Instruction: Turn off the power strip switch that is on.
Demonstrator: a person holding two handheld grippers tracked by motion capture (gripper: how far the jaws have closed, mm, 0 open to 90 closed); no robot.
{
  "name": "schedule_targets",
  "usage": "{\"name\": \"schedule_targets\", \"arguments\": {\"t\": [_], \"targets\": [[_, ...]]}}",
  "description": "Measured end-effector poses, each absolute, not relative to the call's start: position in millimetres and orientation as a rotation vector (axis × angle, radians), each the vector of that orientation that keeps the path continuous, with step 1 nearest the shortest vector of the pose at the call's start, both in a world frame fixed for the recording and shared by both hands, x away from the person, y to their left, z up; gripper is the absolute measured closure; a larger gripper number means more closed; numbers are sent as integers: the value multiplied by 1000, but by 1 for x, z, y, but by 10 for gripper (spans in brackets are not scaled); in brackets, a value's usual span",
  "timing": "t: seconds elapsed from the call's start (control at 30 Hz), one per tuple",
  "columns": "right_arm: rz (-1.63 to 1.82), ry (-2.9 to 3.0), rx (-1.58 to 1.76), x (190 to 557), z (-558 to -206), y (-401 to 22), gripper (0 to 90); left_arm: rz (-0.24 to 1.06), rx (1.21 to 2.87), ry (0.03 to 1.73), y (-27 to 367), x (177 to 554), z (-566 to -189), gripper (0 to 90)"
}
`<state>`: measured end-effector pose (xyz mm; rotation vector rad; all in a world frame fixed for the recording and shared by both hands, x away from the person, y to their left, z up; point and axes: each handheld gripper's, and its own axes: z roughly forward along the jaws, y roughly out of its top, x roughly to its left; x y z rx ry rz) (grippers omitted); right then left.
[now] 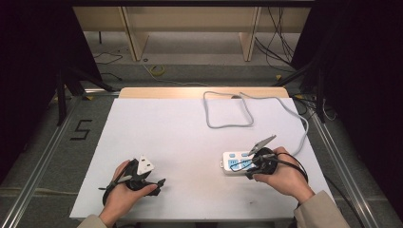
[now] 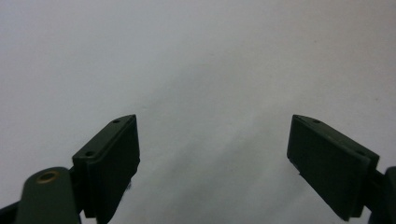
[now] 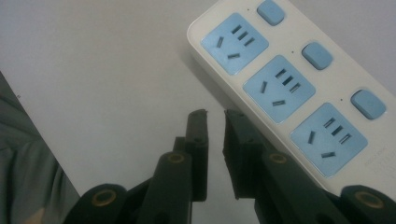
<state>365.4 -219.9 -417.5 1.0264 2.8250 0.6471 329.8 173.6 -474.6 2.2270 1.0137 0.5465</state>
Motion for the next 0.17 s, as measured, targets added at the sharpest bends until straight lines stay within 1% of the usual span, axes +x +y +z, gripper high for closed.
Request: {"name": "schedule_targets", "arguments": {"t": [0.17], "targets": [[670,2815,1032,366,-417,-221,767,547,2227,1013,174,330,-475,167]]}}
